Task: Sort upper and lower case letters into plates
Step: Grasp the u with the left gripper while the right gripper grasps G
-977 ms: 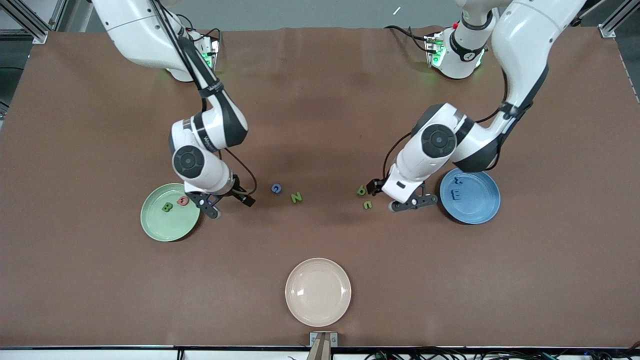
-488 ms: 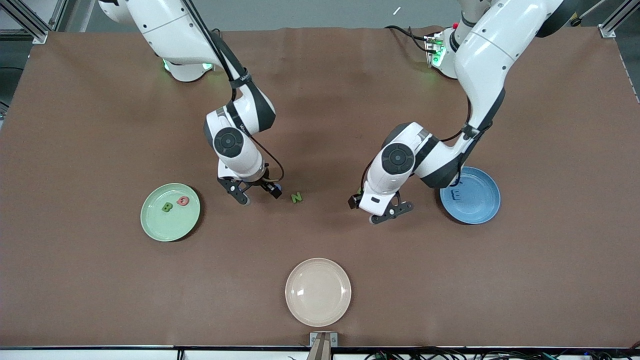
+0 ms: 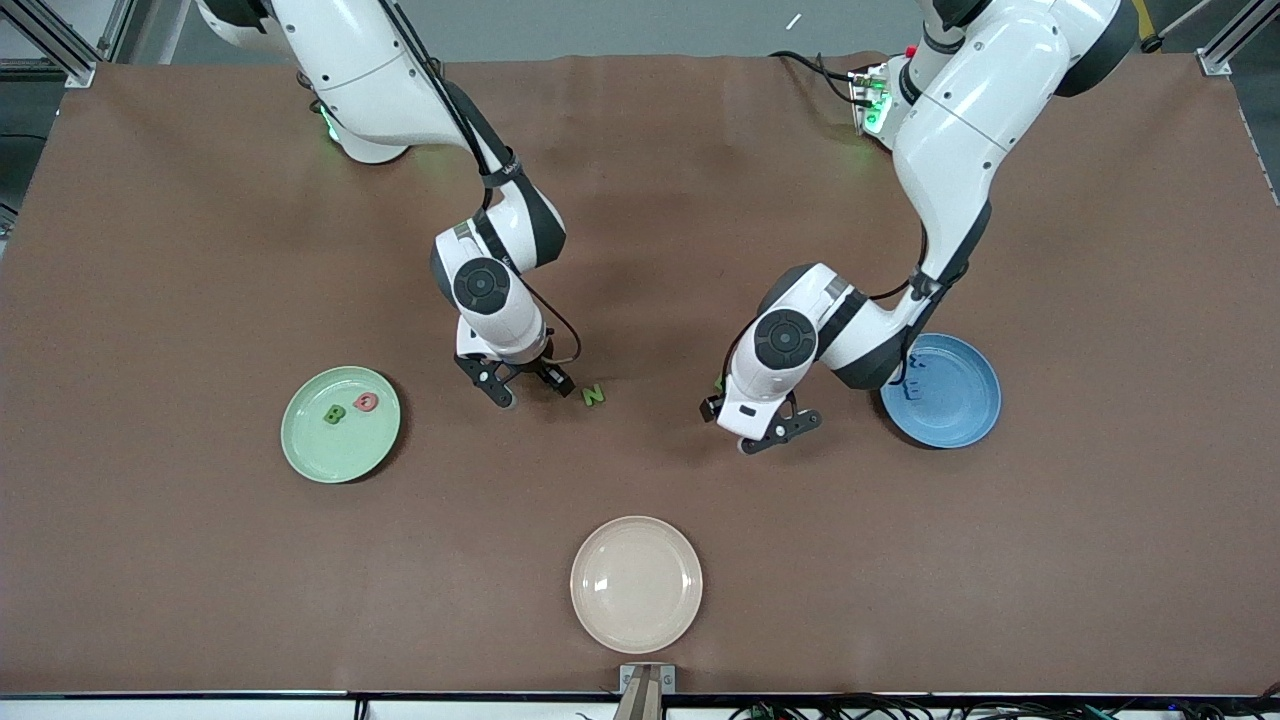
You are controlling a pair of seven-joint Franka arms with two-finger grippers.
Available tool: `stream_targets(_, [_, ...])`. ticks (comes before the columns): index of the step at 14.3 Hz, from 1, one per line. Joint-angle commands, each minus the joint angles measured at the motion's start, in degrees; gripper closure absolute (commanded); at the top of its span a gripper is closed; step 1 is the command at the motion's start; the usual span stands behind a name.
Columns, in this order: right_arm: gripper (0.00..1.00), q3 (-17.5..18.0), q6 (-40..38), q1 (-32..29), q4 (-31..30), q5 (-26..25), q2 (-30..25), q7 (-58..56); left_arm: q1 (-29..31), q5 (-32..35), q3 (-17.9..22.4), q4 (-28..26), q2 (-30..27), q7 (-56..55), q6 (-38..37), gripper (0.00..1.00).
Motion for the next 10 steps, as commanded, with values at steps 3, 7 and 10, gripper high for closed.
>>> stream_targets(3, [0.82,-0.65,0.22,1.21,0.0,0.47,0.17,1.16,-1.69,1.01,1.35,2.57,1.59,-0.81,-0.8,0.33])
stream_targets(7, [1.0,-0.91,-3.27,-0.02,1.57,0.47,-0.27,1.17,-1.69,1.01,1.35,2.57,1.94,-0.46,0.43,0.53])
stream_targets(10, [1.0,-4.33,-15.82,-1.07,7.88,-0.23,-1.32,-3.12,-1.69,1.01,1.35,2.57,2.2,-0.55,0.61,0.67])
